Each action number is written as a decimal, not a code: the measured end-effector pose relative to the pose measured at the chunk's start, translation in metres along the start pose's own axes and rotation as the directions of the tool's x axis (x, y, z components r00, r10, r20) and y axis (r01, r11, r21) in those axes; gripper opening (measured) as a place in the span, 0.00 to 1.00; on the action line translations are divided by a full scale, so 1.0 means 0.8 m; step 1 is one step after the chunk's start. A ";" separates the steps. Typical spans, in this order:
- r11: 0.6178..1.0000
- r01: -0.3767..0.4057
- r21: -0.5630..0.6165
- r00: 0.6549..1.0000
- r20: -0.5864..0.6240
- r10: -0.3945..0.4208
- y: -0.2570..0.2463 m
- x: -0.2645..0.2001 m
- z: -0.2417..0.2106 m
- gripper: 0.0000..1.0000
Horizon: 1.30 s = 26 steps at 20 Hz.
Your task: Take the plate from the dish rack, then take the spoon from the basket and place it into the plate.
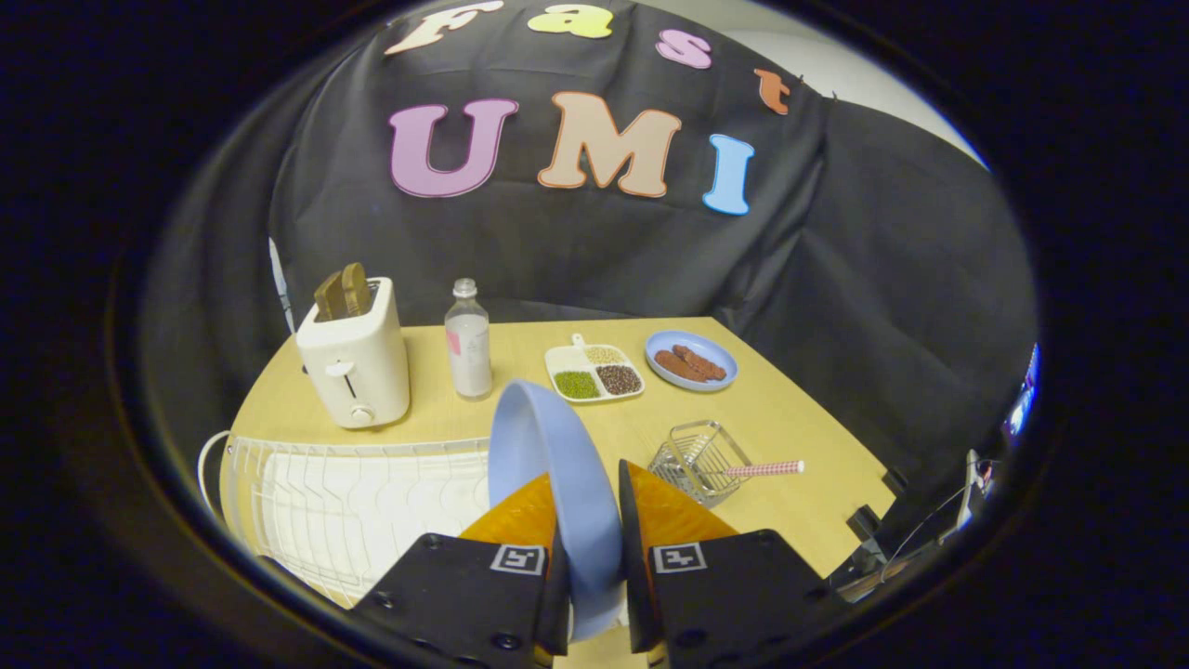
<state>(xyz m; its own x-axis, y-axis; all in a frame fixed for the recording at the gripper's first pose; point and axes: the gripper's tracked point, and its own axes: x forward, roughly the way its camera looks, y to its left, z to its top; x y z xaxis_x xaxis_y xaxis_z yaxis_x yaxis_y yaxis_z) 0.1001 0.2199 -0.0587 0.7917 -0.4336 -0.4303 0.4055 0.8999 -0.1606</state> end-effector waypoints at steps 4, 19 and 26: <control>1.000 0.003 0.007 1.000 0.007 -0.003 0.004 0.000 0.005 0.28; 0.988 -0.087 0.126 0.995 0.065 0.080 -0.059 -0.043 0.063 0.23; 0.899 -0.206 0.386 0.978 0.095 0.183 -0.252 -0.055 0.040 0.23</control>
<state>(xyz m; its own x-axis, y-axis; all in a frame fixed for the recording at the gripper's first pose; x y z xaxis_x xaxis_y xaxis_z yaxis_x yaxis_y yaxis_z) -0.0015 0.0560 0.0210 0.8924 -0.2637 -0.3661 0.3778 0.8804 0.2868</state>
